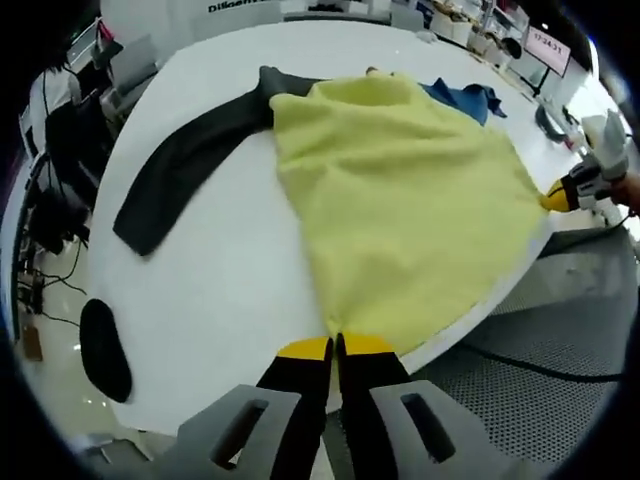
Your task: Fold the garment on the visible template until the final outline fits inside the template.
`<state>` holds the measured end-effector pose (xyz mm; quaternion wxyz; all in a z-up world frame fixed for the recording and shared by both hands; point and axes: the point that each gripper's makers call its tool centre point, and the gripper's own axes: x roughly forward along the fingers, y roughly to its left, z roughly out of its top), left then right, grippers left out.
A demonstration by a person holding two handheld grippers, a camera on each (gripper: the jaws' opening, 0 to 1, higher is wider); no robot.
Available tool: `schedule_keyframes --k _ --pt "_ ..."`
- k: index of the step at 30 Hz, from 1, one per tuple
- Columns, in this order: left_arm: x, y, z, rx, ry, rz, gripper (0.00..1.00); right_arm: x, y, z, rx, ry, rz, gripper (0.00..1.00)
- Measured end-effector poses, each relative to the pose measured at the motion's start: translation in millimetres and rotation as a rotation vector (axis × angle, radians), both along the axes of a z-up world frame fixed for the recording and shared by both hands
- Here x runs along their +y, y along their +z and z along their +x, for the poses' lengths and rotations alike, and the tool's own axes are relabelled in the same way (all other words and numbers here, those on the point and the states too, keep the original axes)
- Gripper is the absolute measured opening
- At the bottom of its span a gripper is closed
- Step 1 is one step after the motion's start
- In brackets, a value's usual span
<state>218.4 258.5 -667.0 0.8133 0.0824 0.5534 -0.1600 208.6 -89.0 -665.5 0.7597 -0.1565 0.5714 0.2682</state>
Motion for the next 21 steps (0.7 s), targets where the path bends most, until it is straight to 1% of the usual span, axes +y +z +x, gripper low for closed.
schedule_keyframes --k 4,7,11,14,16,17,19,20,21 --pt "2.8 -2.7 -4.4 0.025 -0.017 0.027 0.05 1.4 -4.0 -10.1 0.035 0.019 -0.005 0.00" --pt "2.9 -4.6 -8.8 0.051 -0.016 0.031 0.05 0.4 -6.5 -14.1 0.047 0.037 -0.020 0.00" --pt "2.8 -6.9 -11.3 0.057 -0.015 0.038 0.05 0.1 -8.8 -18.0 0.065 0.060 -0.037 0.00" --pt "3.6 -10.1 -13.4 0.068 -0.011 0.049 0.05 -1.0 -12.9 -21.8 0.090 0.072 -0.051 0.00" --pt "3.6 -9.9 -13.3 0.067 -0.006 0.050 0.05 -1.8 -13.4 -22.7 0.091 0.083 -0.059 0.00" --pt "5.2 -9.7 -13.5 0.071 0.030 0.052 0.05 -1.9 -13.7 -22.9 0.091 0.086 -0.060 0.00" --pt "6.0 -9.4 -13.7 0.072 0.023 0.060 0.06 -2.2 -12.8 -22.5 0.088 0.095 -0.061 0.00" --pt "7.5 -8.0 -13.7 0.070 0.029 0.070 0.06 -1.5 -10.9 -20.8 0.075 0.111 -0.056 0.01" --pt "9.1 -3.5 -12.9 0.061 0.023 0.084 0.07 -2.8 -6.9 -14.8 0.047 0.093 -0.055 0.05"
